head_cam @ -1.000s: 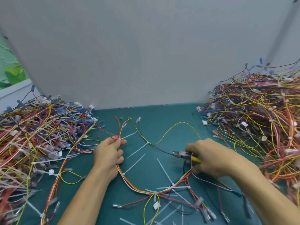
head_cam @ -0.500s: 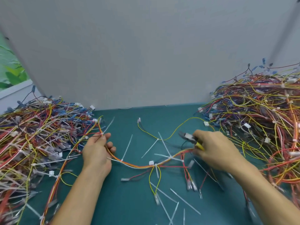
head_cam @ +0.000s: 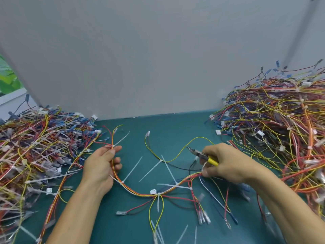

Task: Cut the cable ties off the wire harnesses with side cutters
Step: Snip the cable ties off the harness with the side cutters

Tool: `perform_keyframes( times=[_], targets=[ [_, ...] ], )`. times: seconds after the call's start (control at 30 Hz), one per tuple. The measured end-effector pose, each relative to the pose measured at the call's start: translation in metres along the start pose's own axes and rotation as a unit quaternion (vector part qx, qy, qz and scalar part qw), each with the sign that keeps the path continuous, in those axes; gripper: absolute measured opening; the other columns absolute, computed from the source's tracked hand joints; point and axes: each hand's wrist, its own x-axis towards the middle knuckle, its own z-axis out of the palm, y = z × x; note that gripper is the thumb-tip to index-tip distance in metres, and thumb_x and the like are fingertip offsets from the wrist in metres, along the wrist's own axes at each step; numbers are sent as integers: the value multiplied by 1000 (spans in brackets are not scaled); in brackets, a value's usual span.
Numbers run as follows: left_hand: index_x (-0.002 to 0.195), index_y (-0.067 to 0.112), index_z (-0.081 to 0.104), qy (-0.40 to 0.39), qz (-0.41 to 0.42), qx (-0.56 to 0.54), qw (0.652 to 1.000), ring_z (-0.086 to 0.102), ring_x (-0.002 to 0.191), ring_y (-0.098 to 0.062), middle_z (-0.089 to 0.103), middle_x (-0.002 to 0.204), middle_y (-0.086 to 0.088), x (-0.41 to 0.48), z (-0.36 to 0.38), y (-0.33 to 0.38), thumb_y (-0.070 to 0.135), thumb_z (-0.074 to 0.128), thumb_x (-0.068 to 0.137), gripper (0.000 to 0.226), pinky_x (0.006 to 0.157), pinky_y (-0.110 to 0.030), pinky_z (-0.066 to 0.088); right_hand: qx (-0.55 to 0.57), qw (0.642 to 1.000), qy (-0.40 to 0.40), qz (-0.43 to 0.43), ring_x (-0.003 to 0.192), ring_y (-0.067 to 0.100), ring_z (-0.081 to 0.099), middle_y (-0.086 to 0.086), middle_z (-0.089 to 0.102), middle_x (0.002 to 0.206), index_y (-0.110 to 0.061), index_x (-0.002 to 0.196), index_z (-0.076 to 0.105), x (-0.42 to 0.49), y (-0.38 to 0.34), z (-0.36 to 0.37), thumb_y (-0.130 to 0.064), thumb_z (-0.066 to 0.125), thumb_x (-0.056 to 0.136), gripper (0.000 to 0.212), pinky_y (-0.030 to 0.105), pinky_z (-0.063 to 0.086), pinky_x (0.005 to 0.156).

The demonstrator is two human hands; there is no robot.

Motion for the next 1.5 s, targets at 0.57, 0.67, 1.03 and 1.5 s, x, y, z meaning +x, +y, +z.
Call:
perform_keyframes(
  times=[0.57,0.67,1.03,1.5],
  targets=[
    [105,7,60,-30,-12,115,993,48,54,-15,66,89,-9,-6,8,-10,0,45,97,18,39,-18,43,-47,997,-58,20,75,4,62,-10,71,80,-23,83,64,-1,-2,1,-26,79,71,20,27,50,73],
    [98,16,69,-12,88,303,949,53,60,-20,67,79,-6,-10,8,-16,4,50,95,23,51,-31,50,-69,995,-64,21,75,3,60,-9,70,80,-24,83,63,-1,-2,4,-28,78,70,20,27,49,71],
    [99,23,75,-64,242,539,804,57,90,-14,68,96,4,-18,10,-16,13,64,89,18,74,-18,33,-108,991,-81,10,70,1,53,-9,64,77,-29,77,57,1,-2,7,-30,73,73,17,25,44,63],
    [96,27,72,-9,290,613,735,59,99,-22,67,96,4,-30,18,-4,27,64,88,11,89,-39,42,-118,991,-53,-19,65,14,46,2,56,70,-20,80,58,-7,-14,-5,-34,69,75,19,29,40,60]
  ],
)
